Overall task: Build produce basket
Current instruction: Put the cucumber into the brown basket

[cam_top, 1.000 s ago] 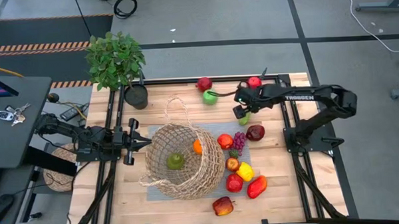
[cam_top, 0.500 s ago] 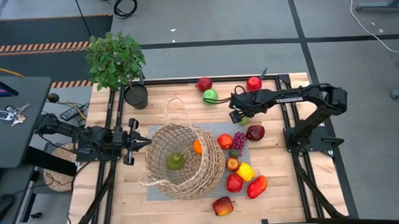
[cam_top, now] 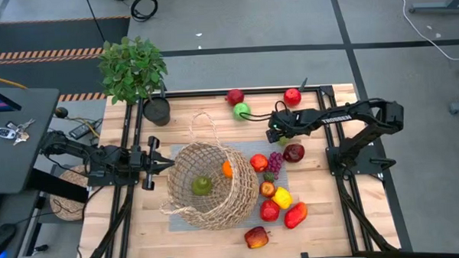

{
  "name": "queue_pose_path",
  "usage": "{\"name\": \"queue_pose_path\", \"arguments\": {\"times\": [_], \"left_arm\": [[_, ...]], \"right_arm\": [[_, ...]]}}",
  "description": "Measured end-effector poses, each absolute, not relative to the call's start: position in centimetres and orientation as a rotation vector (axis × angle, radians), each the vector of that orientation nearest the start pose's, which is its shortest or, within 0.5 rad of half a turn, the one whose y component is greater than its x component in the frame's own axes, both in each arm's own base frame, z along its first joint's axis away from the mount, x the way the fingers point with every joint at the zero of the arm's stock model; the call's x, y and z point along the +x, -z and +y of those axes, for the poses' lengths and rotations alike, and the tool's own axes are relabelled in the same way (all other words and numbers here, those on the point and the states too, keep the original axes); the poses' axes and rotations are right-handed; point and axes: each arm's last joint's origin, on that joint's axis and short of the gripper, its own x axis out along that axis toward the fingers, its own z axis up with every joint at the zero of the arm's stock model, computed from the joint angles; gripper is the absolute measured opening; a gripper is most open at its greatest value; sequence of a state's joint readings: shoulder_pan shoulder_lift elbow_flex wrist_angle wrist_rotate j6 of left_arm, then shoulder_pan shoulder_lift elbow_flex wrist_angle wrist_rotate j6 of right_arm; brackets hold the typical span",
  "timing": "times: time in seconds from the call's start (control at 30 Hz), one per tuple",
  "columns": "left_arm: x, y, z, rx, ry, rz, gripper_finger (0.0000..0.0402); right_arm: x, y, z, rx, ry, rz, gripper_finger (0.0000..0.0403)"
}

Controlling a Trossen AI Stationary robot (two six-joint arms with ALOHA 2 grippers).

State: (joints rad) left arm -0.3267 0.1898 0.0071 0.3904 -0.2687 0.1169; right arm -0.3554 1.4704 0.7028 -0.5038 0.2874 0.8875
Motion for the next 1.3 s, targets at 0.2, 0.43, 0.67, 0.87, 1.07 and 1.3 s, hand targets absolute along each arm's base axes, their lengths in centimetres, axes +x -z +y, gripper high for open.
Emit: {"name": "queue_pose_path", "arguments": {"times": [0.2,0.43,0.67,0.87,1.07,1.3], "left_arm": [[10.3,-18.8,-2.7,0.056,0.046,-0.202,0.0030],[10.3,-18.8,-2.7,0.056,0.046,-0.202,0.0033],[10.3,-18.8,-2.7,0.056,0.046,-0.202,0.0032],[10.3,-18.7,-2.7,0.056,0.046,-0.201,0.0028],[10.3,-18.7,-2.7,0.056,0.046,-0.201,0.0036],[10.3,-18.7,-2.7,0.056,0.046,-0.201,0.0029]], "right_arm": [[22.1,-14.9,-9.5,0.743,1.073,0.983,0.0318],[21.9,-15.0,-10.1,0.723,1.045,0.998,0.0255],[21.7,-14.9,-10.5,0.708,0.996,1.032,0.0199],[22.0,-15.0,-10.4,0.707,0.946,1.031,0.0176],[23.1,-17.1,-10.3,0.679,0.876,0.966,0.0173],[25.0,-23.4,-9.0,0.554,0.692,0.751,0.0172]]}}
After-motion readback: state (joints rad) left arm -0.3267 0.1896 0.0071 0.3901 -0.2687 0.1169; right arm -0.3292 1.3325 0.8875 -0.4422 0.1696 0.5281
